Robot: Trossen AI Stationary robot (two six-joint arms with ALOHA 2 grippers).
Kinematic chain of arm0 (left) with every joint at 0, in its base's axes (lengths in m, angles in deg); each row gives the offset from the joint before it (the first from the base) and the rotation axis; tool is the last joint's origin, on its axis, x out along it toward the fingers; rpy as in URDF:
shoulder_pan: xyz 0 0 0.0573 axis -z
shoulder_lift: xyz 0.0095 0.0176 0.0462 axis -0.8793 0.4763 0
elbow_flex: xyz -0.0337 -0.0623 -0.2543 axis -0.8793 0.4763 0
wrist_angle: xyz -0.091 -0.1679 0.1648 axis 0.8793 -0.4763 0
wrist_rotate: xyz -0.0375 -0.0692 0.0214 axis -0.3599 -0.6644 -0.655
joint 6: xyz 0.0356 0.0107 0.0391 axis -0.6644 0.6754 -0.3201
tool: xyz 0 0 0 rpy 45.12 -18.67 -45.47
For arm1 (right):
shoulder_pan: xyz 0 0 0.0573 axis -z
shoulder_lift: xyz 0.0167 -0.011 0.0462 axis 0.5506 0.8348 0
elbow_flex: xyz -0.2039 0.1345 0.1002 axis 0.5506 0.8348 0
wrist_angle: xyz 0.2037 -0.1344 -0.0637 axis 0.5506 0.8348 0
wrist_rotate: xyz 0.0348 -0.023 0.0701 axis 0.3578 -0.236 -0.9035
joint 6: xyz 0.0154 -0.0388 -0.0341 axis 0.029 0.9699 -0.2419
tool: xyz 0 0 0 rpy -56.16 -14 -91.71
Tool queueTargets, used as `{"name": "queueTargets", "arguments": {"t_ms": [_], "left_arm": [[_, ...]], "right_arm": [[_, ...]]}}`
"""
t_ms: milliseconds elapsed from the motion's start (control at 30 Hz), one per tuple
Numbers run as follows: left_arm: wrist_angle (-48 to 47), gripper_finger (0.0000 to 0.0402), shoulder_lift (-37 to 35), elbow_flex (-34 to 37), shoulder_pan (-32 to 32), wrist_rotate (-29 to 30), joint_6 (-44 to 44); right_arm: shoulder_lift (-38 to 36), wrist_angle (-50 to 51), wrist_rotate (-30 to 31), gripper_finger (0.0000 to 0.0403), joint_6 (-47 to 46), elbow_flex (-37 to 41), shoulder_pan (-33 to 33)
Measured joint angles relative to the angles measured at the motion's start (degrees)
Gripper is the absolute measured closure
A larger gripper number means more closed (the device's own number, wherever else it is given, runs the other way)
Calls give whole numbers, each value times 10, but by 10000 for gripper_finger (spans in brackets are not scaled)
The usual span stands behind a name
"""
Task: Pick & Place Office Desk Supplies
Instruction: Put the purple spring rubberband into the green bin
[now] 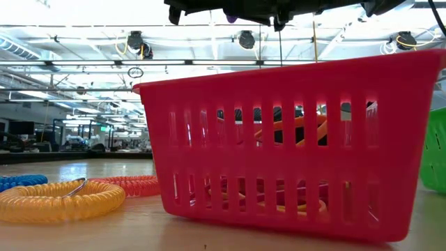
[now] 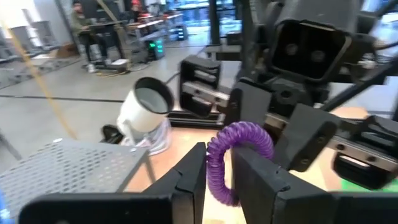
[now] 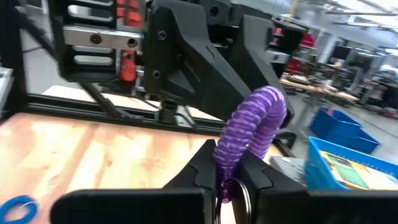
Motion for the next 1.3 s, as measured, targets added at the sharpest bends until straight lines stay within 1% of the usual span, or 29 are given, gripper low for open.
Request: {"name": "queueTargets", "arguments": {"t_ms": [100,267,700,867,967,1100,1200,1300], "left_arm": [[0,315,0,0,0,-28,-1],[-5,314,0,0,1,-60,1],[-45,314,-1,-1,1,-66,1],[-49,309,-1,-1,1,-83,-5],[-53,280,-1,-1,0,-95,-3],[-59,212,-1,-1,0,-94,10],[-63,163,-1,-1,-4,-89,23],[-67,129,-1,-1,-5,-85,23]], "right_arm": [[0,0,-25,392,0,0,0],[0,0,-26,391,0,0,0],[0,6,-26,393,0,0,-1],[0,6,-27,393,0,0,-2],[0,8,-32,393,0,0,-2],[0,11,-55,394,-1,0,-2],[0,12,-55,394,0,0,-2],[-11,26,-55,394,0,1,-3]]}}
